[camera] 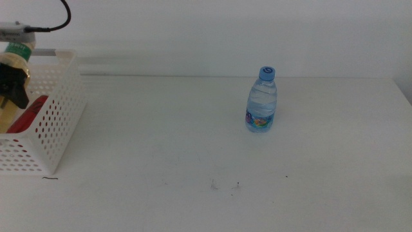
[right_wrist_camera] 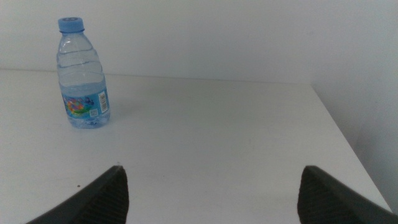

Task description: Use arms to grab the bottles and put them into the dustbin to the left of the table.

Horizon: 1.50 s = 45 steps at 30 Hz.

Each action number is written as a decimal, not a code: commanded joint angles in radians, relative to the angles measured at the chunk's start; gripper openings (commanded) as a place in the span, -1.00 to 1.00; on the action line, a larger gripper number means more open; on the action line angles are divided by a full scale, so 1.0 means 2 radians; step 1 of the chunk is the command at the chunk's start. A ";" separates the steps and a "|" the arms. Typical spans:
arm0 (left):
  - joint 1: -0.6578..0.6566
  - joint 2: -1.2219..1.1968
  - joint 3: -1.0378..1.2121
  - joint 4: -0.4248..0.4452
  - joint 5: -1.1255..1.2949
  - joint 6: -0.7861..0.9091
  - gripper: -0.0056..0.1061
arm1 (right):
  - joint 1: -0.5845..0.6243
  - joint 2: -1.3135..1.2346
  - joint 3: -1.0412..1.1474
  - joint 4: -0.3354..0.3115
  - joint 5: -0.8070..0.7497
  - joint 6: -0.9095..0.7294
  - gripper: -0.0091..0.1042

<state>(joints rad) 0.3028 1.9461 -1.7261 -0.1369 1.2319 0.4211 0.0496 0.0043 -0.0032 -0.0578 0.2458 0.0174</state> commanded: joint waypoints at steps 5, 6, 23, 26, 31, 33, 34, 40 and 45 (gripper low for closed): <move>0.003 0.031 -0.010 -0.015 -0.023 0.014 -0.65 | -0.004 -0.002 0.002 -0.003 -0.004 -0.005 0.80; 0.003 0.034 -0.010 -0.015 -0.027 0.014 -0.64 | -0.004 -0.002 0.002 -0.003 -0.004 -0.005 0.80; -0.007 0.018 -0.024 -0.013 -0.017 0.031 0.78 | -0.004 -0.002 0.002 -0.003 -0.004 -0.005 0.80; -0.024 -0.016 -0.024 -0.002 -0.016 0.018 0.78 | -0.004 -0.002 0.002 -0.003 -0.004 -0.005 0.80; -0.060 -0.075 -0.024 0.007 -0.011 -0.011 0.78 | -0.004 -0.002 0.002 -0.003 -0.004 -0.005 0.80; -0.077 -0.102 -0.017 -0.001 -0.014 -0.011 0.78 | -0.004 -0.002 0.002 -0.003 -0.004 -0.005 0.80; -0.084 -0.114 -0.009 -0.003 -0.019 -0.011 0.78 | -0.004 -0.002 0.002 -0.003 -0.004 -0.005 0.80; -0.126 -0.227 0.094 -0.044 -0.092 -0.009 0.78 | -0.004 -0.002 0.002 -0.003 -0.004 -0.005 0.80; -0.166 -0.327 0.205 -0.103 -0.156 0.028 0.78 | -0.004 -0.002 0.002 -0.003 -0.004 -0.005 0.80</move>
<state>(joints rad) -0.0220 1.3104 -1.3377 -0.3113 0.9527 0.4624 0.0496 0.0043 -0.0032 -0.0578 0.2458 0.0174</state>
